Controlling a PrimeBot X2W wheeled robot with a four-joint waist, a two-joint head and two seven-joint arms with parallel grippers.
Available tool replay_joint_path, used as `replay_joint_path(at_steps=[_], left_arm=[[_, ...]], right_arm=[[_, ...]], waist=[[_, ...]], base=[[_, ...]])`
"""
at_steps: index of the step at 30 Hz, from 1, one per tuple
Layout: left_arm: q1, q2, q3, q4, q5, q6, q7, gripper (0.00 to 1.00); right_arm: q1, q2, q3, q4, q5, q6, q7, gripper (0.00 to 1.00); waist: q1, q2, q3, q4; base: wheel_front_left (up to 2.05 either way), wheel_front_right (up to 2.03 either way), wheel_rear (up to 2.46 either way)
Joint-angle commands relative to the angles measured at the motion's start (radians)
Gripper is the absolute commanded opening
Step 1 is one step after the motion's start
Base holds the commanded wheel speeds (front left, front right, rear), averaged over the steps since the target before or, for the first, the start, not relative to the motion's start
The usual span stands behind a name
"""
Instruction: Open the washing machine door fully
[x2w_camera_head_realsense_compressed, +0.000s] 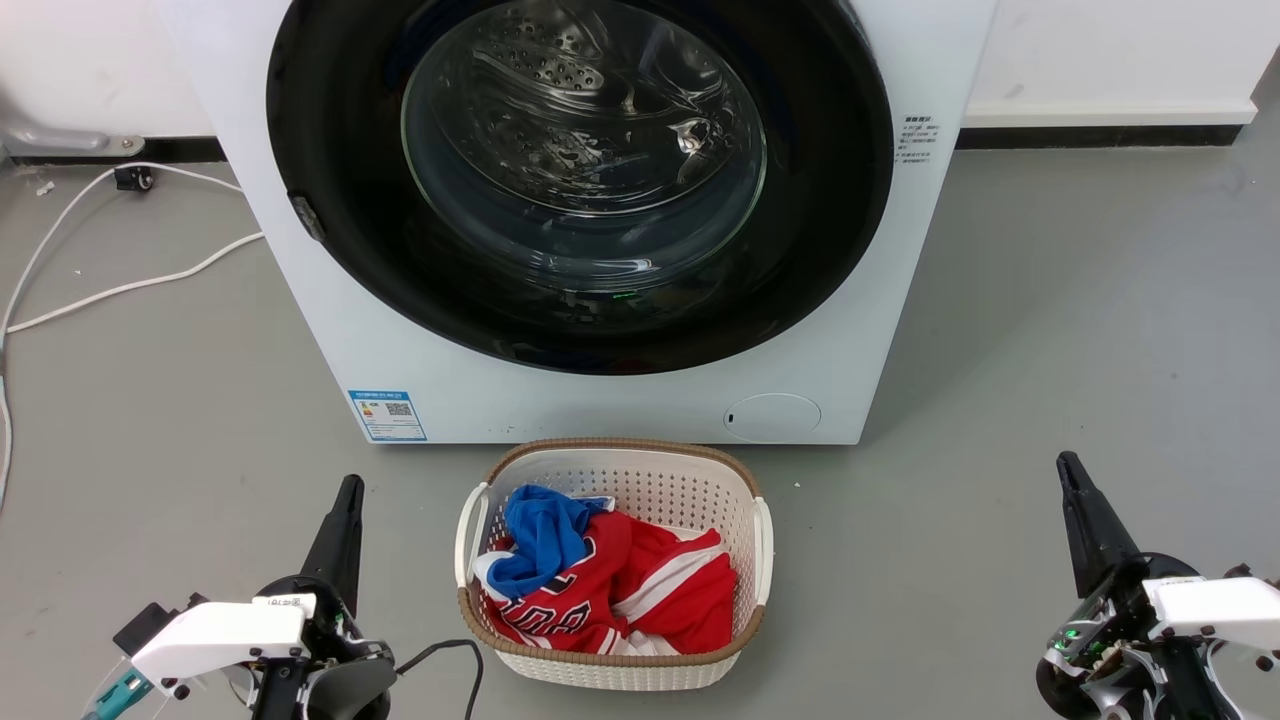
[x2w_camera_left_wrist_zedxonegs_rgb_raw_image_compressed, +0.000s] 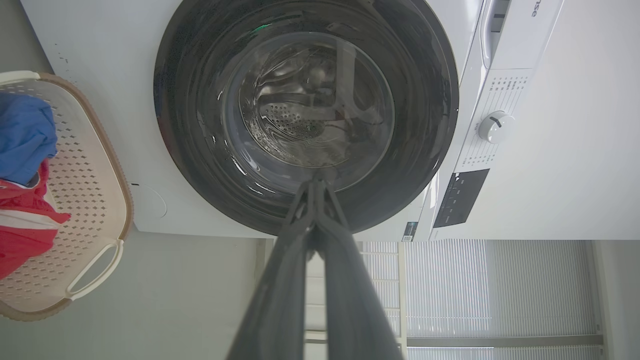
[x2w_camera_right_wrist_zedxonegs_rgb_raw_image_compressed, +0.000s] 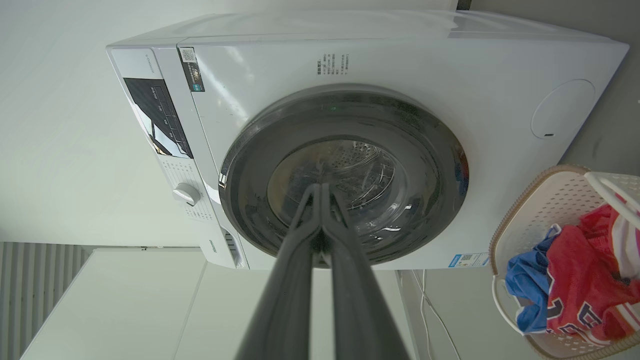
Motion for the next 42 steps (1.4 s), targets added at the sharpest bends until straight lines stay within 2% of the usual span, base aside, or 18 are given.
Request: replay_joint_path(at_steps=[1,41,42], left_arm=[[-0.006,-0.003,0.003,0.0,0.0,-0.003,0.002,0.0],[0.003,0.0,-0.002,0.007,0.0,0.0,-0.002,0.0],[0.01,-0.001,-0.004,0.016,0.0,0.0,-0.002,1.0]], right_arm=[[-0.013,0.003,-0.001,0.001,-0.007,0.0,0.003,0.0],[0.005,0.002,-0.001,0.006,-0.001,0.0,0.0,0.0],[0.011,0.002,0.0,0.015,-0.001,0.0,-0.001,1.0]], waist=[[0.0,0.0,0.0,0.0],[0.0,0.0,0.0,0.0],[0.0,0.0,0.0,0.0]], base=[[0.0,0.0,0.0],[0.0,0.0,0.0],[0.0,0.0,0.0]])
